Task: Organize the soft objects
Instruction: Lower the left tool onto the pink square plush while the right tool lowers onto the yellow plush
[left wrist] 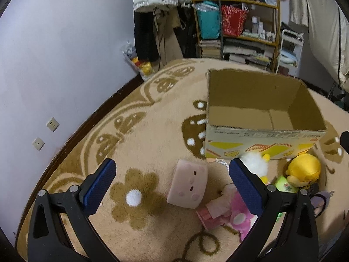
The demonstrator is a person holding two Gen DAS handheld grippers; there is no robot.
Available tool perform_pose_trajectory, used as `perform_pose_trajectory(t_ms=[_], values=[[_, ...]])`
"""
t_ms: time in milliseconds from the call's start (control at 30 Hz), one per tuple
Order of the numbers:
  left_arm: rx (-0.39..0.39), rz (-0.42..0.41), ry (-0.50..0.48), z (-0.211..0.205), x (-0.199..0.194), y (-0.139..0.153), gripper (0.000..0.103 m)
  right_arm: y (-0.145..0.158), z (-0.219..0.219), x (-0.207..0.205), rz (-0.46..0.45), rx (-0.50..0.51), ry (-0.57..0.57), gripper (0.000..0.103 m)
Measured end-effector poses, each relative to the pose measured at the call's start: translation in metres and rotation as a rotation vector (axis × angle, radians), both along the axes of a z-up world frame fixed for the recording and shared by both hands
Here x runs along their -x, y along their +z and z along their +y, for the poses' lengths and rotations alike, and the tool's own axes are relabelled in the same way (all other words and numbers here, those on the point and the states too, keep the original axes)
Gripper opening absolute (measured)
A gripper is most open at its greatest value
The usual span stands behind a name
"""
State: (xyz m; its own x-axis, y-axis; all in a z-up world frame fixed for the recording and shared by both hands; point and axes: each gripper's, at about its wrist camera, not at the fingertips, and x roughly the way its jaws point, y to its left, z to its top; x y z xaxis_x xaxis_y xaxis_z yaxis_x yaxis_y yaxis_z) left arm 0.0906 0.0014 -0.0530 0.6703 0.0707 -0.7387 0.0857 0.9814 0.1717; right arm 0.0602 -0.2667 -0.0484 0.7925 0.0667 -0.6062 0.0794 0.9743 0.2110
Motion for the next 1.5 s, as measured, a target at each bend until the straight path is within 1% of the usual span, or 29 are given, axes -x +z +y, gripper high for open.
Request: perform_pose_trajectory(t_ms=[133,367,633,833,1100,1167,1233,1267,1367,1433,1467,1500], values=[[0.005,0.05,0.013,-0.002,-0.014,-0.011,0.102,-0.015,-0.001,-0.01,0.067,-0.009,0.018,0.103],[-0.013,0.12,0.028,-0.005,-0.033,-0.035,0.102,-0.034,-0.002,-0.027,0.148,-0.035,0.027,0.103],[0.01,0.183,0.046,-0.001,-0.045,-0.054,0.102,-0.058,0.004,-0.043,0.238,-0.036,0.043,0.103],[0.027,0.221,0.037,-0.001,-0.051,-0.062,0.102,-0.068,0.003,-0.05,0.27,-0.012,0.05,0.103],[0.016,0.268,0.031,-0.003,-0.056,-0.075,0.102,-0.08,0.007,-0.054,0.315,-0.014,0.066,0.103],[0.015,0.296,0.038,-0.003,-0.058,-0.079,0.102,-0.082,0.008,-0.055,0.324,-0.018,0.07,0.103],[0.042,0.327,0.035,-0.003,-0.06,-0.083,0.102,-0.084,0.009,-0.056,0.339,-0.033,0.08,0.103],[0.05,0.337,0.036,-0.004,-0.06,-0.084,0.101,-0.086,0.01,-0.057,0.345,-0.036,0.084,0.103],[0.051,0.369,0.034,-0.005,-0.061,-0.089,0.092,-0.09,0.013,-0.059,0.363,-0.03,0.096,0.103],[0.072,0.386,0.041,-0.004,-0.062,-0.094,0.089,-0.091,0.013,-0.059,0.364,-0.017,0.099,0.103],[0.088,0.393,0.044,-0.002,-0.062,-0.095,0.084,-0.091,0.014,-0.059,0.363,-0.013,0.098,0.102],[0.106,0.401,0.047,-0.001,-0.063,-0.096,0.077,-0.091,0.014,-0.059,0.366,-0.011,0.097,0.101]])
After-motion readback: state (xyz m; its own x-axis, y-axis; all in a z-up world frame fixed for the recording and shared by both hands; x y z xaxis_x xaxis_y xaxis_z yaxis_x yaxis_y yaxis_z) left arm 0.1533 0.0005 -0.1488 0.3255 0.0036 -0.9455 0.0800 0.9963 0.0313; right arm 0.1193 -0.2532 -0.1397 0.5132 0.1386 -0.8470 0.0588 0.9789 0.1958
